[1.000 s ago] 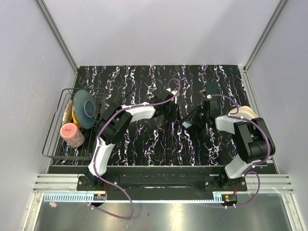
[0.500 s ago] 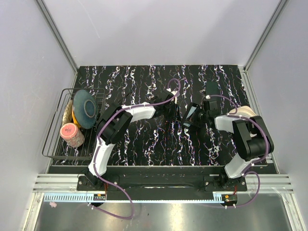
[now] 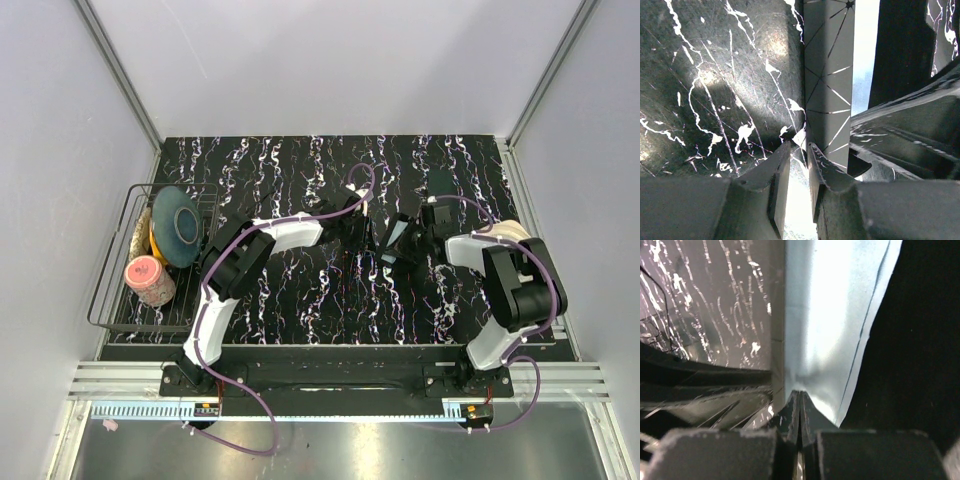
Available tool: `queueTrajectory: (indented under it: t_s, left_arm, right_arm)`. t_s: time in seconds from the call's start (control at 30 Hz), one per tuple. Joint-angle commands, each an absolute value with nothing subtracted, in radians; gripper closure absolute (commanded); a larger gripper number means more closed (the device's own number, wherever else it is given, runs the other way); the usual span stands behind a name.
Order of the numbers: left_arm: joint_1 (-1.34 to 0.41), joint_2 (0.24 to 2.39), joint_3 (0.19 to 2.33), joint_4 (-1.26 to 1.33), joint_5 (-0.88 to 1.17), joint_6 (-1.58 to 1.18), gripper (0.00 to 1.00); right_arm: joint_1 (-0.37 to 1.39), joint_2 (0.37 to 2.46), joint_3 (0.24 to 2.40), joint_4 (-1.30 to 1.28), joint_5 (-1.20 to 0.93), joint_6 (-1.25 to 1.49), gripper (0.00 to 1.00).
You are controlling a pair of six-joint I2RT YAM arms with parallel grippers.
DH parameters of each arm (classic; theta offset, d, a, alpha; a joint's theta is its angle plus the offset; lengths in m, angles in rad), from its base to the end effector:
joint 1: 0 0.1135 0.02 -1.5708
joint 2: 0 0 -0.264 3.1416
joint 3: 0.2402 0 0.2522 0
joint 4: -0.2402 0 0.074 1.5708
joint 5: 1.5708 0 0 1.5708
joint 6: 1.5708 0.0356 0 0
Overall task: Organize the sunglasses
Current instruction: Smooth out the folded cleaning cloth near the sunglasses case.
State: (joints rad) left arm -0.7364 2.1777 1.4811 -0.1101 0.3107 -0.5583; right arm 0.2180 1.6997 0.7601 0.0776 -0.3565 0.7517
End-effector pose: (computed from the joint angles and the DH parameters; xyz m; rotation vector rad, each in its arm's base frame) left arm 0.3421 -0.3248 0.1413 0.3870 2.5283 -0.9375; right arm 0.3066 0.0806 0.1315 0.5078 2.5011 0.8451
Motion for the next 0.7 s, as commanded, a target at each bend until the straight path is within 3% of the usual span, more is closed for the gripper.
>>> queueTrajectory:
  t_s: [0.0, 0.07, 0.1, 0.27, 0.67]
  left_arm:
    - [-0.747, 2.180, 1.470, -0.164, 0.304, -0.552, 0.74]
    - [-0.749, 2.175, 1.462, -0.163, 0.287, -0.552, 0.72]
    - [-0.746, 2.169, 1.459, -0.164, 0.281, -0.554, 0.71]
    - [-0.747, 2.141, 1.433, -0.150, 0.262, -0.555, 0.66]
    - [-0.746, 2.141, 1.451, -0.153, 0.261, -0.560, 0.65]
  right_arm:
    - [0.224, 1.559, 0.830, 0.006, -0.236, 0.709, 0.94]
    - [0.224, 1.528, 0.862, -0.053, -0.178, 0.683, 0.86]
    - [0.224, 1.505, 0.877, -0.095, -0.158, 0.674, 0.76]
    - [0.222, 1.488, 0.937, -0.172, -0.063, 0.621, 0.71]
    - [0.215, 1.652, 0.991, -0.150, -0.055, 0.652, 0.99]
